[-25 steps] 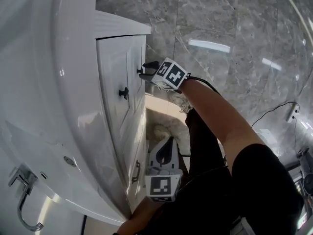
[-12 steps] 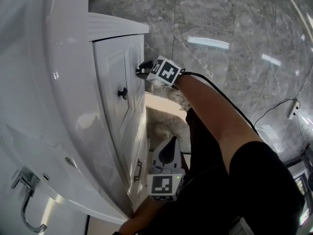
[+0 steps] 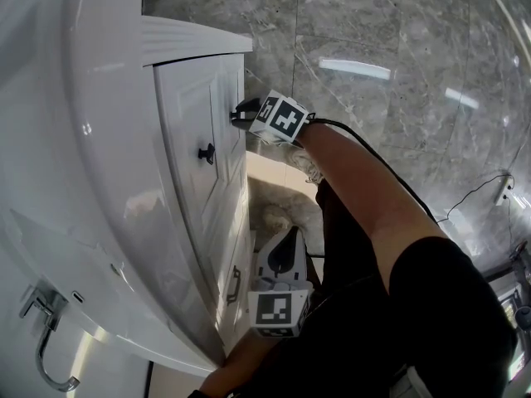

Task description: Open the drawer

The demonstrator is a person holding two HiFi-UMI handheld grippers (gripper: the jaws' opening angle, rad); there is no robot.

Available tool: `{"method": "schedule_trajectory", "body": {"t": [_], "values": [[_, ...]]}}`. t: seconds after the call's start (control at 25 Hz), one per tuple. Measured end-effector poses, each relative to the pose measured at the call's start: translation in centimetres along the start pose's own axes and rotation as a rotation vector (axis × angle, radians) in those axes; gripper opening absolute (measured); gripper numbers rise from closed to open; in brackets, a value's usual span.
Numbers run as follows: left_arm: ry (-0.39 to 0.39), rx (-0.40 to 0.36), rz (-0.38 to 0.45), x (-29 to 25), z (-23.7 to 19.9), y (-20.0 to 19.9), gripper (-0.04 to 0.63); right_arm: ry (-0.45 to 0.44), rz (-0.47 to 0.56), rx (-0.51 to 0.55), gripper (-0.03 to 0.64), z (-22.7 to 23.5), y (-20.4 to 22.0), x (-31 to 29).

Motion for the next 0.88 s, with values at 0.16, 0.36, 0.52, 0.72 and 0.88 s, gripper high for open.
{"method": "schedule_trajectory", "body": {"t": [0.16, 0.36, 0.52, 0.72, 0.88], "values": [[0.005, -0.014, -0.005, 0.0, 0.0, 0.1, -0.009, 0.005, 0.008, 0.008, 0.126, -0.1, 0.1, 0.0], [0.005, -0.026, 0.005, 0.0, 0.2, -0.2, -0.009, -0.001, 0.025, -0.008, 0.126, 0.3, 0.9, 0.8], [0.005, -0.031, 0.004, 0.1, 0.4, 0.2, -0.009, 0.003, 0.026, -0.018, 0.126, 0.5, 1.6, 1.9], [0.026, -0.033, -0.002, 0.1, 0.7, 0.4, -0.009, 0.013, 0.022, -0.025, 0.127, 0.6, 2.3, 2.9], [0.039, -0.035, -0.012, 0.0, 0.9, 0.6, -0.009, 0.017, 0.025, -0.033, 0.126, 0.9, 2.9, 3.6]]}}
Point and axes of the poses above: the fingertips, and each gripper's own axes: x backward along the fingers, z to its right, y out of its underside, the point moved 8 cm from there along x, backward along the fingers, and after that the axes turned 6 degrees about -x, right-handed, at the moved point
